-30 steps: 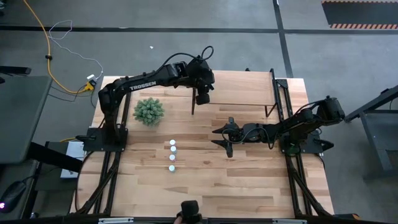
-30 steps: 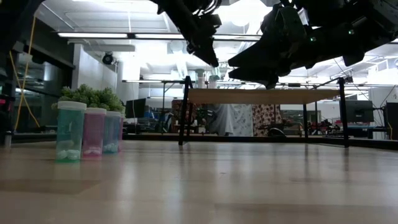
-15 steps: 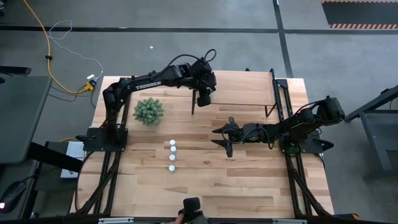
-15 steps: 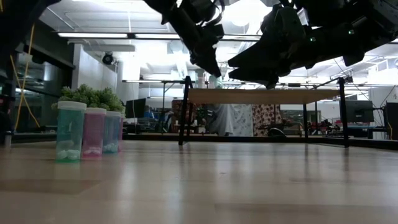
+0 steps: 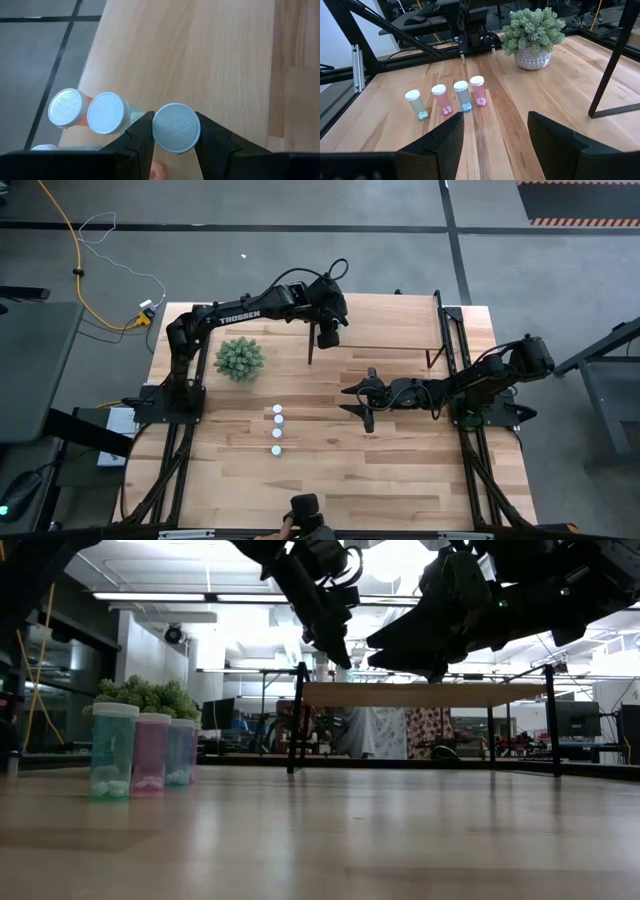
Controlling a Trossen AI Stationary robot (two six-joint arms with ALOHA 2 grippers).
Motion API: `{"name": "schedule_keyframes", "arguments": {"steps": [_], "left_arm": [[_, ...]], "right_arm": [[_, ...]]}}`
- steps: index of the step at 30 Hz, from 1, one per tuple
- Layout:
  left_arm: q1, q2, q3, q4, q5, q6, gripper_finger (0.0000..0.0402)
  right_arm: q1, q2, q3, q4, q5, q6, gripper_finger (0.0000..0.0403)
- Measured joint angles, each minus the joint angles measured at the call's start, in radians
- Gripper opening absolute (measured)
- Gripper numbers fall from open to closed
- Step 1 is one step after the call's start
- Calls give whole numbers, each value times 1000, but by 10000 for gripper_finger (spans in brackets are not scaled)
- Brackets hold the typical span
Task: Pick and place medicine bottles onto shelf by color
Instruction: Put the transparent blue medicine bottle on the shelf, then put the transparent pink medicine bottle on the shelf
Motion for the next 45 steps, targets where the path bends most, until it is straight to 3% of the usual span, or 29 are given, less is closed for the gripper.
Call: {"name": "schedule_keyframes", "arguments": {"steps": [6, 22, 45], "left_arm": [[-1, 0, 0, 0, 0, 0, 116], [-4, -6, 0, 23, -7, 8, 180], [-12, -87, 1, 72, -39, 7, 184]], "right_arm": [[0, 0, 0, 0, 0, 0, 211], [0, 0, 0, -5, 0, 0, 211], [0, 0, 0, -14, 0, 0, 211]]}}
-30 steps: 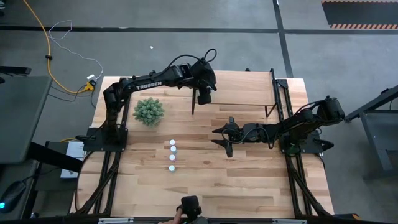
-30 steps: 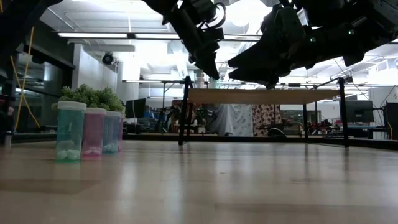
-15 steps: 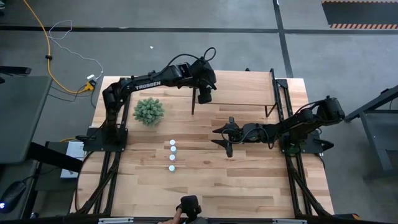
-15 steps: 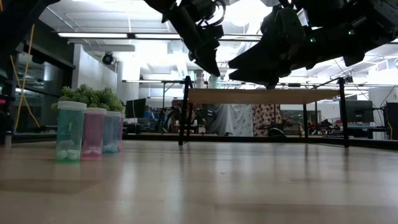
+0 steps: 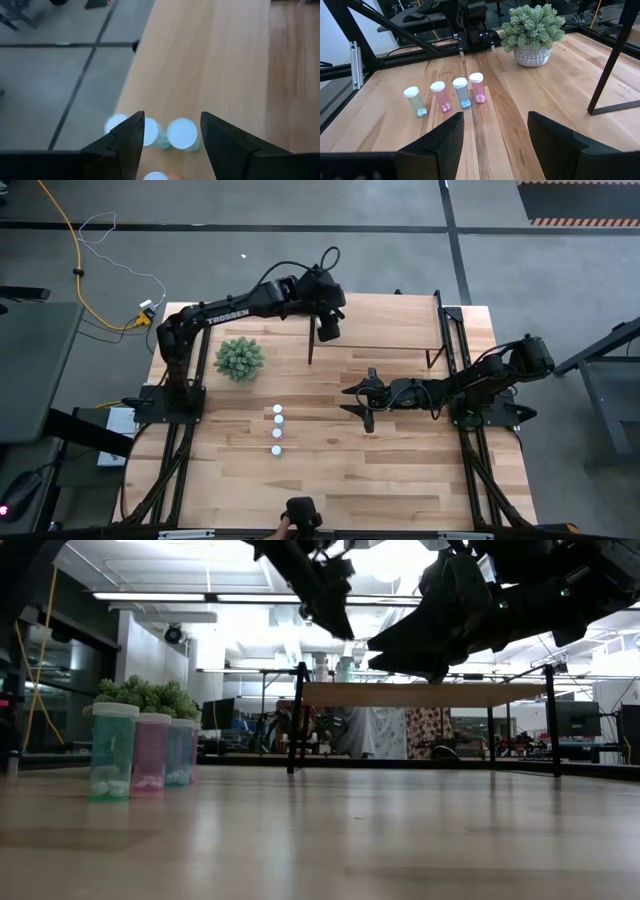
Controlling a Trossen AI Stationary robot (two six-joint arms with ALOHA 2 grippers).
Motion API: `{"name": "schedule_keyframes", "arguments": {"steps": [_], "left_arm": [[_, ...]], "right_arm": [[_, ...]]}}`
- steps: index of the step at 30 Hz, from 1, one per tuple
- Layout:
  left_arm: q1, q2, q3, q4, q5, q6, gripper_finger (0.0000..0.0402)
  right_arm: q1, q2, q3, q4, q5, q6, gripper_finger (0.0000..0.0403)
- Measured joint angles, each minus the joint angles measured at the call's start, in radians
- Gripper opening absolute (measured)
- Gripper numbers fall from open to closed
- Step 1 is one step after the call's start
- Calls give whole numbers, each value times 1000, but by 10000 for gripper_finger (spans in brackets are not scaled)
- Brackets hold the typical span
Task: Pick and place medicine bottles onto shelf by color
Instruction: Put the transparent pink medicine bottle on the shelf
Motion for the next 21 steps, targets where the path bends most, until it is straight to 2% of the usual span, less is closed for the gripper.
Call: {"name": "schedule_keyframes", "arguments": {"steps": [8, 10, 13, 15, 17, 21], "left_arm": [[-18, -110, 0, -56, 12, -80, 184], [-21, -143, -5, -115, 72, -117, 184], [-29, -183, -33, -155, 213, -170, 184], [-38, -229, -103, -121, 281, -191, 184], [-61, -291, -208, -13, 300, -210, 184], [-106, -443, -505, 232, 307, -237, 184]], "right_arm": [[0, 0, 0, -6, 0, 0, 211], [0, 0, 0, -10, 0, 1, 211], [0, 0, 0, -31, 0, 5, 211], [0, 0, 0, -48, 0, 12, 211], [0, 0, 0, -63, 0, 27, 211], [1, 0, 0, -75, 0, 46, 211]]}}
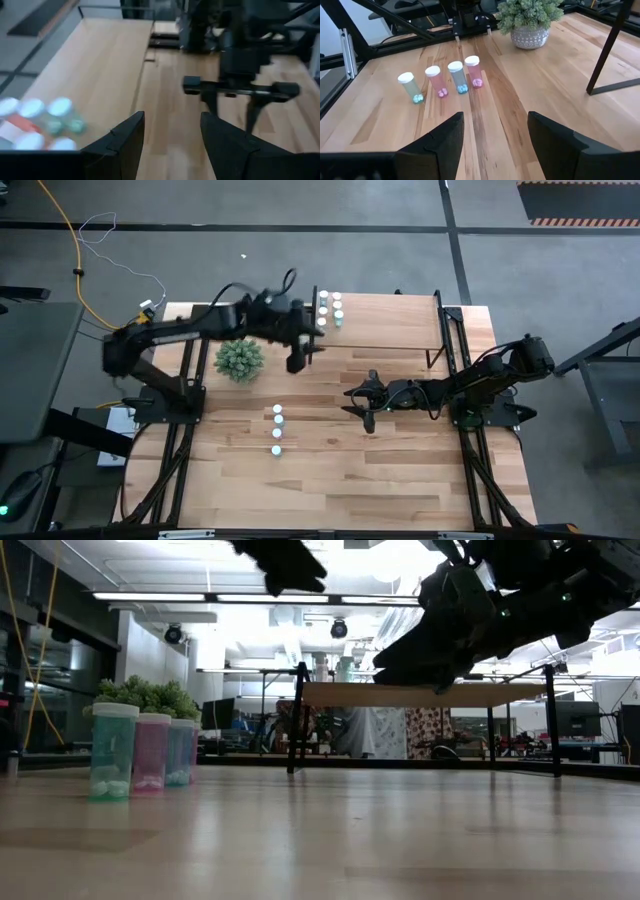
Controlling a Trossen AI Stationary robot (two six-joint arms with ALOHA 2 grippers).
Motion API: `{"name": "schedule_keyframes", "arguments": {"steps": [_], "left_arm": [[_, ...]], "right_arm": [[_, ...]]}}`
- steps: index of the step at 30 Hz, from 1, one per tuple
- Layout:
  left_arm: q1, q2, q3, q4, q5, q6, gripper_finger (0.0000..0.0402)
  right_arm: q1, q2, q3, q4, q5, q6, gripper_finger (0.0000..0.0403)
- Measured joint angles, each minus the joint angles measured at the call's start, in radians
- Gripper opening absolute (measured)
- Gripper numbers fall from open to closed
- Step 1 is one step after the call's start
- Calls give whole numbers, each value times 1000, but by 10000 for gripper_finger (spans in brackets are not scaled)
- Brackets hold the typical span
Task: Pick and place medicine bottles onto shelf by color
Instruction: Put the transparent pink medicine bottle on the shelf
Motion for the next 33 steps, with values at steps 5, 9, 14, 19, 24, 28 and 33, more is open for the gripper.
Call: {"name": "schedule_keyframes", "arguments": {"steps": [5, 9, 14, 19, 24, 28, 33], "left_arm": [[-74, -222, -397, 331, -4, -95, 184], [-166, -365, -658, 522, -63, -169, 184], [-293, -453, -836, 555, -185, -234, 184], [-411, -431, -882, 512, -285, -260, 184], [-506, -388, -886, 476, -338, -231, 184], [-549, -366, -887, 400, -390, -181, 184], [-558, -358, -887, 350, -466, -140, 184]], "right_arm": [[17, 0, 0, 1, 8, -2, 211], [18, 0, 0, 6, 44, -1, 211], [18, 0, 0, 10, 51, -3, 211], [14, 0, 0, 19, 56, -15, 211], [14, 0, 0, 26, 66, -27, 211], [14, 0, 0, 21, 66, -27, 211], [14, 1, 0, 16, 66, -27, 211]]}}
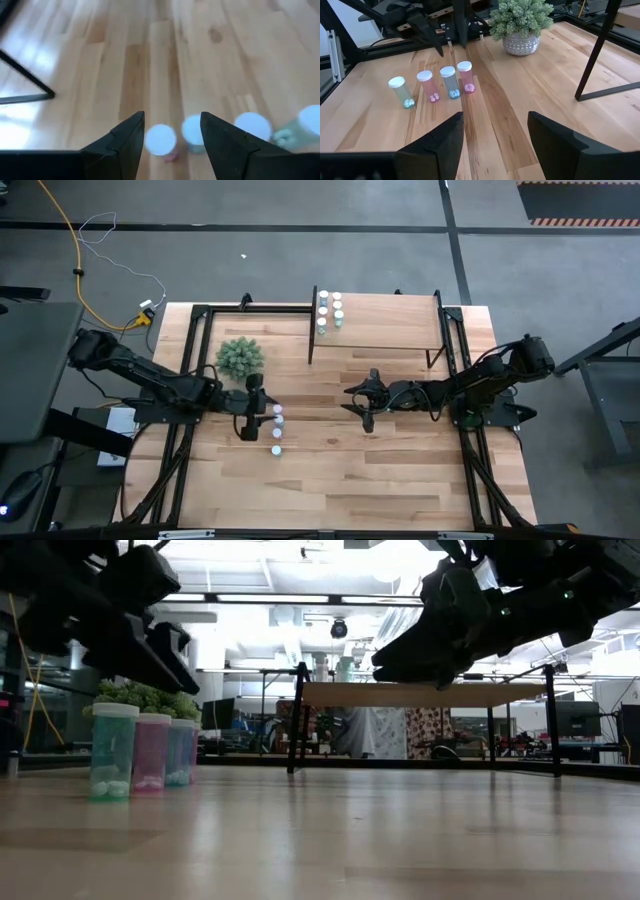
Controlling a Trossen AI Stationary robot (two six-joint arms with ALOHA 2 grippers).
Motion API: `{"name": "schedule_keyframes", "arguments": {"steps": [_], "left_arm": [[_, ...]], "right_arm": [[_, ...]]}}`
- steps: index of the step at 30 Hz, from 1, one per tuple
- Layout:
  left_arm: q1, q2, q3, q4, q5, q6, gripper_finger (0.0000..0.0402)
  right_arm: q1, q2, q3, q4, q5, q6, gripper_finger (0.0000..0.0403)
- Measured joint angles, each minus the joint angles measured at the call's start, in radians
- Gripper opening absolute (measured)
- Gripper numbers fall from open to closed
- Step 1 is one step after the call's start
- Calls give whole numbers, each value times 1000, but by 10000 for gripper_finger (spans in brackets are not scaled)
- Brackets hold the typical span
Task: Pick and place medicine bottles onto shelf by color
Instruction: Put the transparent pink medicine bottle on the shelf
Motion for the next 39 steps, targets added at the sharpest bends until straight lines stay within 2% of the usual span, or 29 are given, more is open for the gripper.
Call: {"name": "schedule_keyframes", "arguments": {"steps": [5, 16, 24, 39], "left_arm": [[26, 0, 0, -41, -27, 3, 184], [76, 0, 0, -110, 103, -8, 184], [106, 56, 0, -107, 112, -8, 184], [134, 167, 0, 62, 135, 30, 184]], "right_arm": [[0, 0, 0, 0, 0, 0, 211], [0, 0, 0, 0, 0, 0, 211], [0, 0, 0, 0, 0, 0, 211], [0, 0, 0, 0, 0, 0, 211]]}}
